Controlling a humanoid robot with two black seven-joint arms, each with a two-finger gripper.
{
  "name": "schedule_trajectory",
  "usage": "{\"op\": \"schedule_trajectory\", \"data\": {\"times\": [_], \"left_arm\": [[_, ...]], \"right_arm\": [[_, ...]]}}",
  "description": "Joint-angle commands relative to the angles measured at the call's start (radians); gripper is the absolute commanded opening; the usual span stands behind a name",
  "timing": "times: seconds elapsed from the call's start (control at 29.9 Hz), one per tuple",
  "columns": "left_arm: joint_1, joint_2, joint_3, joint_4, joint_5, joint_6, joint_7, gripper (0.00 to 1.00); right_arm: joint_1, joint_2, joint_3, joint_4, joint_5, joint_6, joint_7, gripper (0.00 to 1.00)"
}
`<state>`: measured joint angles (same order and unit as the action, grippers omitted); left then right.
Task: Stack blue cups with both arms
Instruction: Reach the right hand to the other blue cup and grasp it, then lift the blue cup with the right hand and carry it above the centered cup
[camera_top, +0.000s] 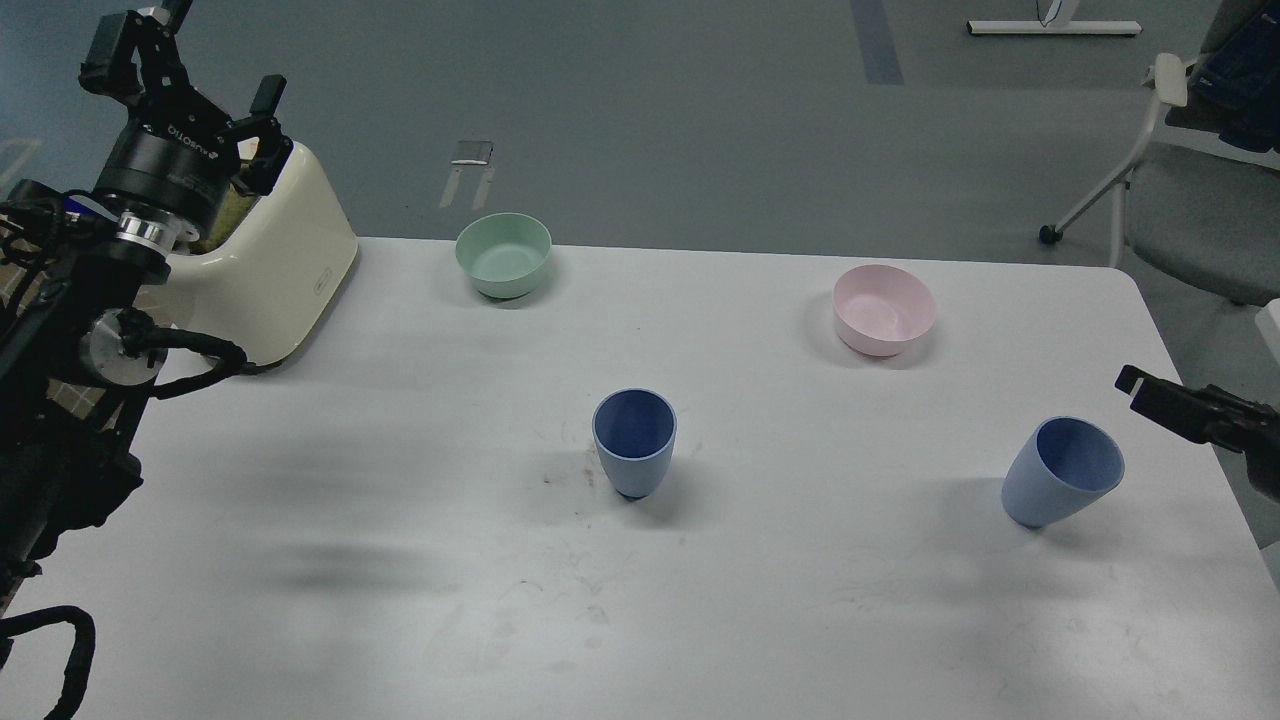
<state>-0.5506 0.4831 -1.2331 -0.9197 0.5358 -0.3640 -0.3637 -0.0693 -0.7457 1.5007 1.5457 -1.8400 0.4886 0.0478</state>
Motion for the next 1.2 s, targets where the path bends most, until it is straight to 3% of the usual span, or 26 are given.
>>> {"op": "schedule_trajectory", "data": {"times": [0.0,0.23,0.4,0.47,0.7,0.77,0.84,0.94,1.17], "left_arm": [[0.0,-0.027,0.001,-0.002,0.001,0.0,0.003,0.97],[-0.02,-0.028,0.001,-0.014,0.001,0.0,0.057,0.97],[-0.037,-0.024,0.001,-0.013,0.0,0.0,0.058,0.97],[-0.037,-0.029,0.001,-0.013,0.001,0.002,0.057,0.97],[-0.068,-0.032,0.0,-0.013,0.001,0.02,0.057,0.97],[-0.078,-0.032,0.001,-0.013,0.001,0.022,0.055,0.97],[-0.08,-0.032,0.0,-0.013,0.001,0.023,0.051,0.97],[-0.1,-0.029,-0.011,-0.008,0.001,0.027,0.043,0.97],[-0.135,-0.029,-0.006,-0.001,0.003,0.051,0.048,0.97]], "right_arm": [[-0.014,-0.001,0.0,0.005,-0.004,0.0,-0.002,0.95],[-0.02,0.015,-0.051,0.005,-0.073,0.0,-0.003,0.89],[-0.018,0.012,-0.092,0.011,-0.091,0.0,-0.009,0.76],[-0.015,0.011,-0.106,0.014,-0.113,0.0,-0.016,0.61],[-0.01,0.005,-0.111,0.014,-0.125,0.0,-0.02,0.29],[-0.009,0.009,-0.109,0.014,-0.125,0.0,-0.026,0.13],[-0.009,0.014,-0.109,0.013,-0.125,0.0,-0.026,0.06],[-0.009,0.014,-0.109,0.011,-0.125,0.0,-0.025,0.0],[0.012,0.029,-0.089,0.024,-0.114,0.0,-0.019,0.0]]}}
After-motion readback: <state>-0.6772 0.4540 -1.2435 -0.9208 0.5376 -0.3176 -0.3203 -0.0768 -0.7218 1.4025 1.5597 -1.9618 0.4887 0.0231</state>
